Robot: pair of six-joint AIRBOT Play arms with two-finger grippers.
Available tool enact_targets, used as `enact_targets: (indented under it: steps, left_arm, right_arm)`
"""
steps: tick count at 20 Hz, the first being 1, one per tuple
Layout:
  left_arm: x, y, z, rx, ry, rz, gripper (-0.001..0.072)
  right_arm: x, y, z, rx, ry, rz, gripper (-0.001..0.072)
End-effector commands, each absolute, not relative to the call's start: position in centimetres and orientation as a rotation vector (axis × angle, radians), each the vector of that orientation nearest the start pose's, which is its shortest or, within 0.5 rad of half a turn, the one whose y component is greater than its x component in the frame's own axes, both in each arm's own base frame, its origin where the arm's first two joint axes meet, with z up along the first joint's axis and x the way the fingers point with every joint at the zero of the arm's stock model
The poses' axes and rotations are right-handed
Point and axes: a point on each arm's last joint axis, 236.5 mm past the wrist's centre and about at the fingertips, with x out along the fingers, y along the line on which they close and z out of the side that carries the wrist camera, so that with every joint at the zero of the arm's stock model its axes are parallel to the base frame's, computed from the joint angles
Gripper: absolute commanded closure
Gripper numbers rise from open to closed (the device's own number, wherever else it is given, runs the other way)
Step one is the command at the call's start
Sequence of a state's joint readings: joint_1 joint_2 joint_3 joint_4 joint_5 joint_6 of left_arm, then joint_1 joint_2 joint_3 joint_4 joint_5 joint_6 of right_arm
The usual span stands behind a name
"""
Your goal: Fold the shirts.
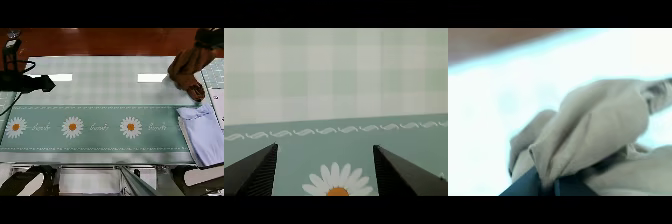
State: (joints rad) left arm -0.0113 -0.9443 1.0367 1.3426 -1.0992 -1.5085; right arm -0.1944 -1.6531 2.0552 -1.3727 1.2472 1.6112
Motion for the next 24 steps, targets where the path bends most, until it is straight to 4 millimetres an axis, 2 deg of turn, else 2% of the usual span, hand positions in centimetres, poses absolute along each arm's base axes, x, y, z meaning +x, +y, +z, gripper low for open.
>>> enact_targets:
  steps: [1,3,5,7,9,10,12,14,18,20,22,24]
  left_arm:
    - [29.2,-8.1,11.5,-0.173,0.936,-0.283,0.0004]
    - [26.7,-9.3,11.4,-0.203,0.912,-0.318,0.0004]
    - [25.1,-9.6,11.0,-0.238,0.906,-0.314,0.0004]
    - [24.1,-10.2,10.4,-0.275,0.917,-0.328,0.0005]
    - [23.6,-10.9,9.3,-0.293,0.954,-0.348,0.0004]
    - [23.5,-11.0,9.0,-0.291,0.963,-0.353,0.0004]
    - [23.4,-11.1,8.6,-0.290,0.971,-0.354,0.0004]
    - [23.6,-11.1,8.6,-0.292,0.965,-0.351,0.0004]
    - [24.5,-10.7,8.7,-0.288,0.939,-0.332,0.0004]
    - [24.7,-10.4,8.3,-0.276,0.946,-0.320,0.0005]
    - [24.9,-10.2,7.9,-0.270,0.960,-0.313,0.0004]
    - [25.2,-10.1,7.4,-0.265,0.971,-0.304,0.0005]
  right_arm:
    - [49.3,-2.6,29.6,0.167,0.617,0.068,0.0681]
    - [46.5,-0.5,34.4,0.119,0.516,0.107,0.0681]
    - [43.4,2.1,39.4,0.078,0.386,0.158,0.0681]
    - [40.2,4.2,42.9,0.044,0.294,0.204,0.0681]
    - [37.3,6.3,45.6,0.019,0.221,0.258,0.0682]
    - [36.0,7.3,46.2,0.012,0.207,0.287,0.0682]
    - [33.6,10.3,45.6,-0.014,0.247,0.382,0.0681]
    - [32.4,13.6,42.4,-0.043,0.365,0.485,0.0681]
    - [32.8,21.5,30.3,-0.065,0.673,0.662,0.0681]
    - [32.6,27.1,23.4,-0.019,0.800,0.759,0.0681]
    - [31.4,33.2,17.5,0.047,0.910,0.865,0.0681]
    - [30.4,38.2,11.9,0.065,1.019,0.921,0.0681]
